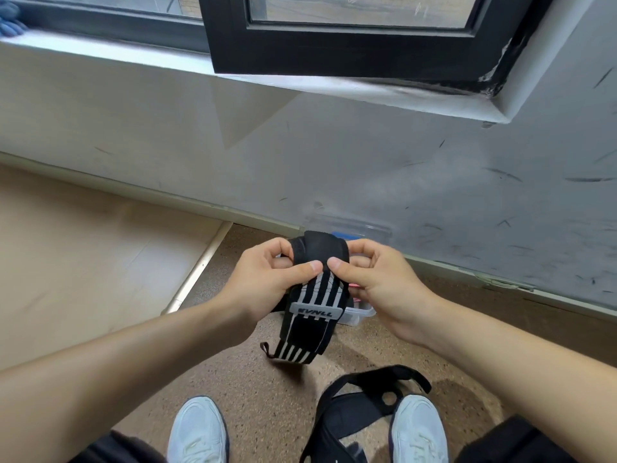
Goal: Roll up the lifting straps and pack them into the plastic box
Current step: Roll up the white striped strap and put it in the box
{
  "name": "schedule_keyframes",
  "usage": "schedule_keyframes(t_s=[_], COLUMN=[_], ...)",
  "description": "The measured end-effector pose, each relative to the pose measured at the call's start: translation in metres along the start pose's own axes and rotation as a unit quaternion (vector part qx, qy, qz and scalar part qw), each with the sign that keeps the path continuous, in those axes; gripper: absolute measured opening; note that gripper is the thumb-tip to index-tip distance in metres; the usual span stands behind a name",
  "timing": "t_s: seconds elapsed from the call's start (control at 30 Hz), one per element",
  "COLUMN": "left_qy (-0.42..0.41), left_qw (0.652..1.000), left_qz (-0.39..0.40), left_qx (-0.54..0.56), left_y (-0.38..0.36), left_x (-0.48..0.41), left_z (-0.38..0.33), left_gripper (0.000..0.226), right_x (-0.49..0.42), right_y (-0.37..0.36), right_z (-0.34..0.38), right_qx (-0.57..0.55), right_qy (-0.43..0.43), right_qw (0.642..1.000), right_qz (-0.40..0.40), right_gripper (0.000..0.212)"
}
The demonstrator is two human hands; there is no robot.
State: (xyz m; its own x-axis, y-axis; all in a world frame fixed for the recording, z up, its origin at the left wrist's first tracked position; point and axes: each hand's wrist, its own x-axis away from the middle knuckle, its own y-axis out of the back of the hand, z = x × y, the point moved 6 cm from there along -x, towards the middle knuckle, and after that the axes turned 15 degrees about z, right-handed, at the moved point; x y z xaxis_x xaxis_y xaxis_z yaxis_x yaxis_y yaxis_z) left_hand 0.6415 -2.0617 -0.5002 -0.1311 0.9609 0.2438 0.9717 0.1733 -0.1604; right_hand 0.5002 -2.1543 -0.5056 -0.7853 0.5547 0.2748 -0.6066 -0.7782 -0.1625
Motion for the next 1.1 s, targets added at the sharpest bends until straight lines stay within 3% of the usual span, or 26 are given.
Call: schedule_keyframes(t_s=[0.23,0.4,0.6,0.8,0.93,1.1], left_qy=[0.039,0.02,0.017,0.034,0.052,0.042], left_qw=[0.997,0.996,0.999,0.996,0.992,0.995], left_qz=[-0.068,-0.081,-0.044,-0.078,-0.117,-0.087], left_qx=[-0.003,0.016,0.004,-0.038,0.007,0.038], left_y=[0.002,-0.001,-0.007,-0.001,0.004,0.0], left_x=[0.004,-0.001,-0.01,-0.018,-0.02,-0.025], left_z=[0.007,-0.002,-0.008,-0.007,-0.004,-0.009], left_gripper=[0.025,0.016,0.015,0.021,0.029,0.023], right_x=[0.001,-0.002,-0.006,-0.012,-0.014,-0.016], right_y=[-0.004,-0.004,0.004,0.009,0.0,0.006], right_z=[0.001,0.009,0.011,0.012,0.013,0.016], right_qx=[0.085,0.123,0.116,0.11,0.166,0.167], right_qy=[0.042,0.073,0.084,0.093,0.112,0.12], right_qw=[0.995,0.989,0.986,0.986,0.979,0.977], right_qz=[-0.006,-0.045,-0.087,-0.08,-0.05,-0.052], right_gripper=[0.024,0.022,0.047,0.024,0.02,0.02])
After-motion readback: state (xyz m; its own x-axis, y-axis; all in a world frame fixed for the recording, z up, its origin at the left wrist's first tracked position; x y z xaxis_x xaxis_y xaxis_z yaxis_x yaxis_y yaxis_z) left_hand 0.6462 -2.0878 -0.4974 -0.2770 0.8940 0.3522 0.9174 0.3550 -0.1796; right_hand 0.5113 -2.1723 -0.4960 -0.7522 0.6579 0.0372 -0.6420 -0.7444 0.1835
